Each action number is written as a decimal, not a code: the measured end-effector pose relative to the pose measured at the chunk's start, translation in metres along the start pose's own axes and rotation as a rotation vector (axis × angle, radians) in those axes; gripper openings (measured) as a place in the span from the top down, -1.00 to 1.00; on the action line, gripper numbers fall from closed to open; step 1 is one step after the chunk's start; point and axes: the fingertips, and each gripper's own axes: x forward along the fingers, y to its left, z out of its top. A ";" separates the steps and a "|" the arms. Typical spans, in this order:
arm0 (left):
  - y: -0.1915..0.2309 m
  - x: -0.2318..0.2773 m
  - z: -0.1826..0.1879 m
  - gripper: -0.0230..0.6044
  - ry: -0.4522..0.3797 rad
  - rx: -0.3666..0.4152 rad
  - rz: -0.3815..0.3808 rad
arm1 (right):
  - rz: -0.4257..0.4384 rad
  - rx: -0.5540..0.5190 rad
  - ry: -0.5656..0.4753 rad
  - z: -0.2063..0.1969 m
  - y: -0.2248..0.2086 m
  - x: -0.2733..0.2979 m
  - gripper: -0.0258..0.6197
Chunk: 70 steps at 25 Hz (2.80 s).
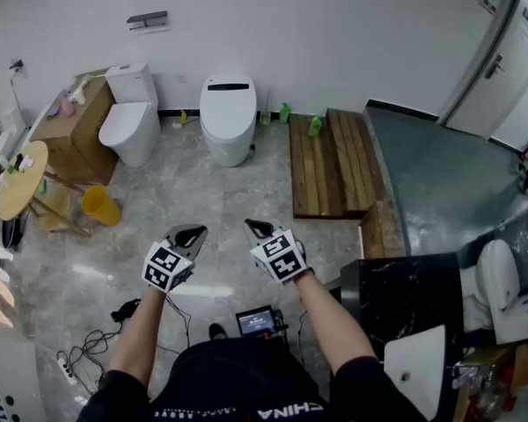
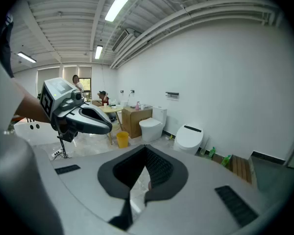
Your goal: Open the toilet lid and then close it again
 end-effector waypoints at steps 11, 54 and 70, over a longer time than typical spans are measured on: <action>-0.002 0.003 -0.005 0.90 -0.004 -0.007 -0.003 | -0.008 0.010 0.010 -0.008 -0.003 -0.001 0.88; 0.001 0.074 0.002 0.90 -0.049 -0.141 0.026 | 0.000 0.148 0.039 -0.074 -0.099 -0.001 0.88; 0.175 0.150 -0.029 0.90 0.016 -0.140 -0.002 | -0.065 0.208 0.110 -0.025 -0.186 0.145 0.87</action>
